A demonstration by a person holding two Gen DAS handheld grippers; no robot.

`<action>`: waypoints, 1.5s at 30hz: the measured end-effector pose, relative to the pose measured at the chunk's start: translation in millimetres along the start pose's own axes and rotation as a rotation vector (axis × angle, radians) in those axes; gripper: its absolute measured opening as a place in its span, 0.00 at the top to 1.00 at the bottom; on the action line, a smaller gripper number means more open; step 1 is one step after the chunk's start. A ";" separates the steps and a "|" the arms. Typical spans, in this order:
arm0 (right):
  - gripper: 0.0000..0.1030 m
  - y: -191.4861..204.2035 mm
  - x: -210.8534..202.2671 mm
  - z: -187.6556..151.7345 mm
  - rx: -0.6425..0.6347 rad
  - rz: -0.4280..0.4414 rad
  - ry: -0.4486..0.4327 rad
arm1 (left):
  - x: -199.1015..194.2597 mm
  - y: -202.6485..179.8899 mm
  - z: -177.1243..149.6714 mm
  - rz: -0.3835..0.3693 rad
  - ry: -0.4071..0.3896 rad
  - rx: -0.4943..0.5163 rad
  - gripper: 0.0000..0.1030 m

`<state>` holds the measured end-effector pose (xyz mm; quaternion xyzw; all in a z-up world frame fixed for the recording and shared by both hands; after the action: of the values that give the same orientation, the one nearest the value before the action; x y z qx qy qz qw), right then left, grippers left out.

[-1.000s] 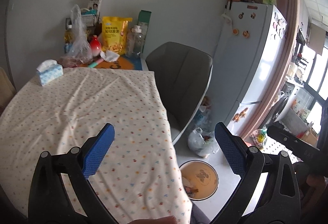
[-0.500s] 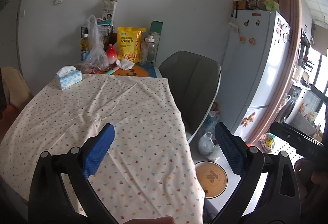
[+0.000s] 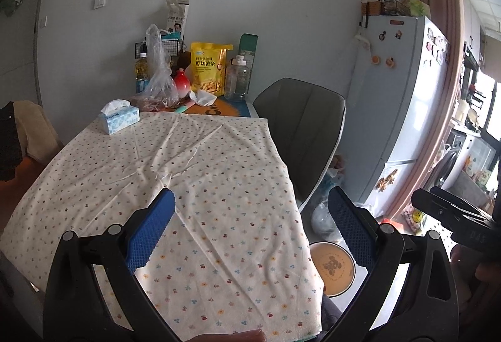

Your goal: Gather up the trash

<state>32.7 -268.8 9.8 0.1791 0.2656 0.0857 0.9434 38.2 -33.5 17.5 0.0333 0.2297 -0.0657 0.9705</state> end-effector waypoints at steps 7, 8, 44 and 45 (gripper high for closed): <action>0.07 5.9 -0.6 -0.6 -0.012 0.009 -0.001 | -1.8 1.0 0.2 0.001 0.001 -0.002 0.06; 0.07 6.3 -0.5 -0.8 -0.014 0.008 -0.001 | -1.6 0.8 0.3 0.002 0.001 -0.003 0.06; 0.07 8.5 0.1 -0.6 -0.020 0.017 0.003 | -2.6 2.0 0.0 0.004 0.000 -0.014 0.06; 0.07 8.5 0.0 -0.5 -0.020 0.017 0.003 | -2.6 1.8 -0.1 0.004 0.000 -0.014 0.06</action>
<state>31.8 -260.7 12.7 0.1718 0.2645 0.0967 0.9440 36.1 -31.4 18.7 0.0270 0.2301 -0.0622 0.9708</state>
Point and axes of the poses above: each gripper's, at about its wrist camera, not at the fingertips, and x roughly the way its jaws point, y to its left, z to its top, the point moved 6 cm from there along x, roughly the way its jaws point, and after that the axes turned 10 degrees about x, right-handed, at the moved point
